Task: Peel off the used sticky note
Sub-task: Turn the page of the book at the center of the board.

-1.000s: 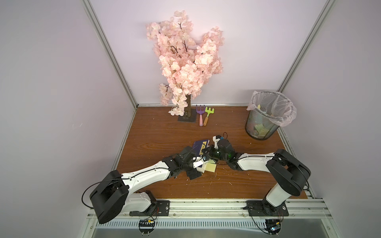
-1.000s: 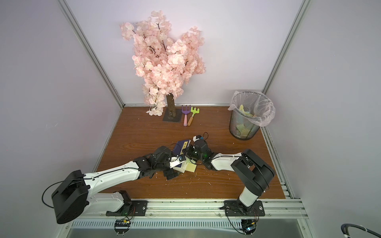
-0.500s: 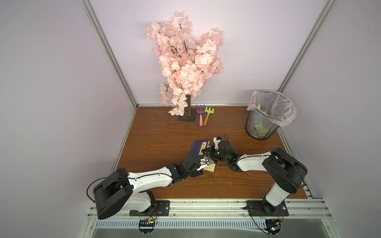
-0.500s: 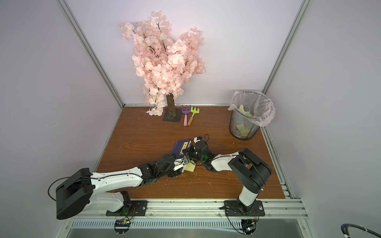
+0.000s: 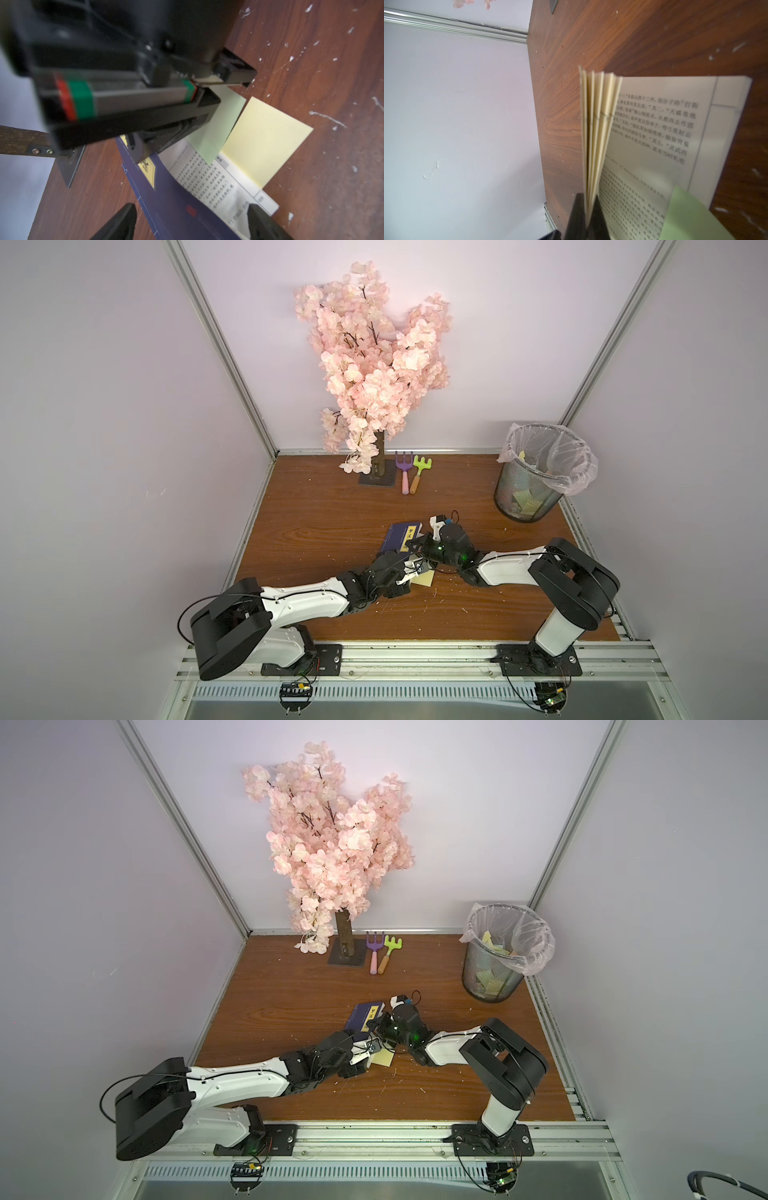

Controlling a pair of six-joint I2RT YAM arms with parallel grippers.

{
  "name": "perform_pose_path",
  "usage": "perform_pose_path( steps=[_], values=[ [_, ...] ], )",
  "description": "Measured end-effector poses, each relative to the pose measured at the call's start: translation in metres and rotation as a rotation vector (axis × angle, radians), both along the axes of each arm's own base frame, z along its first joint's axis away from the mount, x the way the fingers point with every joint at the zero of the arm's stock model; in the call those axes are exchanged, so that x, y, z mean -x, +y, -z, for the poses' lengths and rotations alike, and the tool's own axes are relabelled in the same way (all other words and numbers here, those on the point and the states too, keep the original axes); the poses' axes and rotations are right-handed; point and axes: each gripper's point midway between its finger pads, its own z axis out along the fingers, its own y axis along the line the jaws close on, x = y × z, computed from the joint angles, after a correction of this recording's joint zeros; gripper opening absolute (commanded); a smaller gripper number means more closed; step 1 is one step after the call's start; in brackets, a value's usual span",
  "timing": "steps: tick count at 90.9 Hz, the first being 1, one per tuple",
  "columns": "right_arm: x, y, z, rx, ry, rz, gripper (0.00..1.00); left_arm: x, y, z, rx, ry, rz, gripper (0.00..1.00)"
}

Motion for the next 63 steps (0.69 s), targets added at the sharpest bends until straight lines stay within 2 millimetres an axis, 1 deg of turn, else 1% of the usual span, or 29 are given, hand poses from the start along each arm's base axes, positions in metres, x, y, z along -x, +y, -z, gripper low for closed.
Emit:
perform_pose_path(
  steps=[10, 15, 27, 34, 49, 63],
  values=[
    [0.000, 0.000, 0.000, 0.000, 0.000, 0.000, 0.04, 0.000, 0.001, 0.004, -0.013, 0.004, -0.003, 0.62],
    [0.000, 0.000, 0.000, -0.001, 0.000, 0.000, 0.04, 0.000, 0.000, 0.004, -0.010, 0.003, -0.005, 0.52],
    [-0.001, 0.000, -0.001, -0.003, -0.003, 0.001, 0.05, 0.000, 0.000, 0.001, -0.007, -0.006, -0.002, 0.38],
    [-0.001, 0.000, -0.002, -0.005, -0.005, 0.000, 0.08, 0.001, 0.000, -0.003, 0.002, -0.008, -0.002, 0.31],
    [0.000, -0.001, 0.001, 0.006, -0.003, -0.002, 0.16, 0.003, 0.000, -0.006, 0.025, 0.006, -0.010, 0.03],
    [0.001, -0.002, 0.005, 0.028, -0.005, -0.010, 0.24, 0.003, 0.000, -0.004, 0.035, 0.022, -0.022, 0.02]
  ],
)
